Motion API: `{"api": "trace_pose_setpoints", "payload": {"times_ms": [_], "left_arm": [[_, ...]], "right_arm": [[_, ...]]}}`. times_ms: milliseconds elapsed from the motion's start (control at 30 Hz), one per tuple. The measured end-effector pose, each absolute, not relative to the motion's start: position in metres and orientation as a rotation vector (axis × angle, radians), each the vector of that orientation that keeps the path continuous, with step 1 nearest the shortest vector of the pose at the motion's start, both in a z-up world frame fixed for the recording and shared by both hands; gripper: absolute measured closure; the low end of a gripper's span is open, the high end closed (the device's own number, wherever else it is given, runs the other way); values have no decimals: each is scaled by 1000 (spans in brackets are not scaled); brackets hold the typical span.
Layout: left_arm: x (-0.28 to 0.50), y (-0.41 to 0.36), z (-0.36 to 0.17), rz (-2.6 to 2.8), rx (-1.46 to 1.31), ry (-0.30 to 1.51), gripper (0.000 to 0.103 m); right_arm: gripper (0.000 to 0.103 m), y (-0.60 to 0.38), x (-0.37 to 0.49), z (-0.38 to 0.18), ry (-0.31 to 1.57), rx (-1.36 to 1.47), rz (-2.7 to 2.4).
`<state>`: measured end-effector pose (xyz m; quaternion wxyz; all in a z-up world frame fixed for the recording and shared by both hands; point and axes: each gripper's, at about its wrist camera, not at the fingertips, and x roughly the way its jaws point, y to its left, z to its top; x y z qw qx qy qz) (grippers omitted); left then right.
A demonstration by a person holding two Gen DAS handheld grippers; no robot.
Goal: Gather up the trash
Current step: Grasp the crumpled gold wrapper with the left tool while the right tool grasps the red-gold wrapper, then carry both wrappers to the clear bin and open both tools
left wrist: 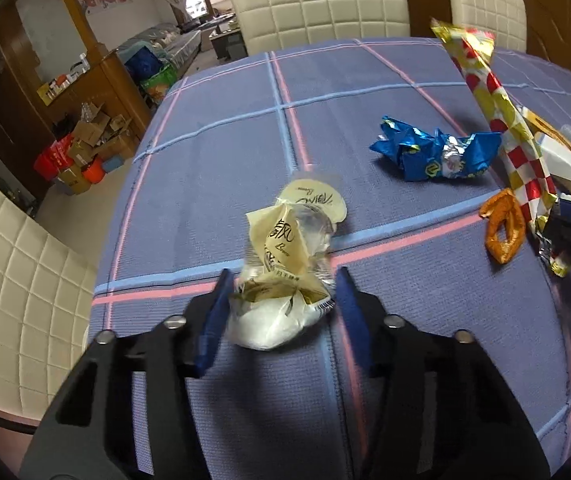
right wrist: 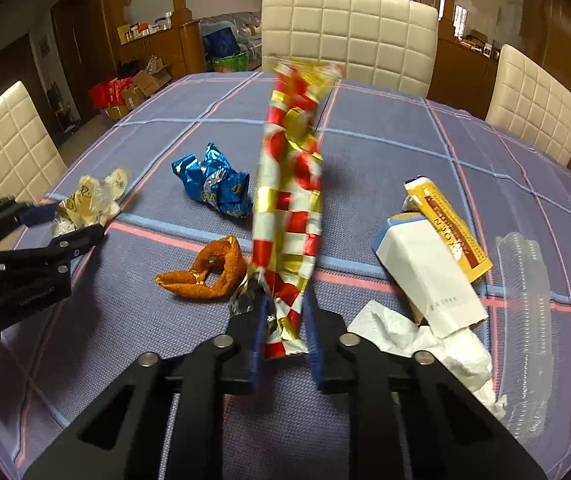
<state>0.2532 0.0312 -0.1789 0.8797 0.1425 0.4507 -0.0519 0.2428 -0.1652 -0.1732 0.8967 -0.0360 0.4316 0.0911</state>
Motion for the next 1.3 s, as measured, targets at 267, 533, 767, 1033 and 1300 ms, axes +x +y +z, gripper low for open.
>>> {"api": "trace_pose_setpoints", "payload": {"times_ms": [267, 533, 767, 1033, 1300], "left_arm": [[238, 39, -166, -106, 278, 904, 60], [206, 71, -144, -55, 252, 838, 60], [175, 111, -131, 32, 247, 785, 60], [152, 181, -128, 182, 204, 768, 60], [129, 261, -136, 340, 108, 789, 33]], "right_arm": [[89, -156, 230, -153, 834, -87, 190], [89, -113, 211, -140, 821, -123, 302], [89, -45, 194, -142, 823, -210, 439], [89, 24, 183, -139, 819, -291, 561], [88, 95, 175, -136, 813, -347, 683]]}}
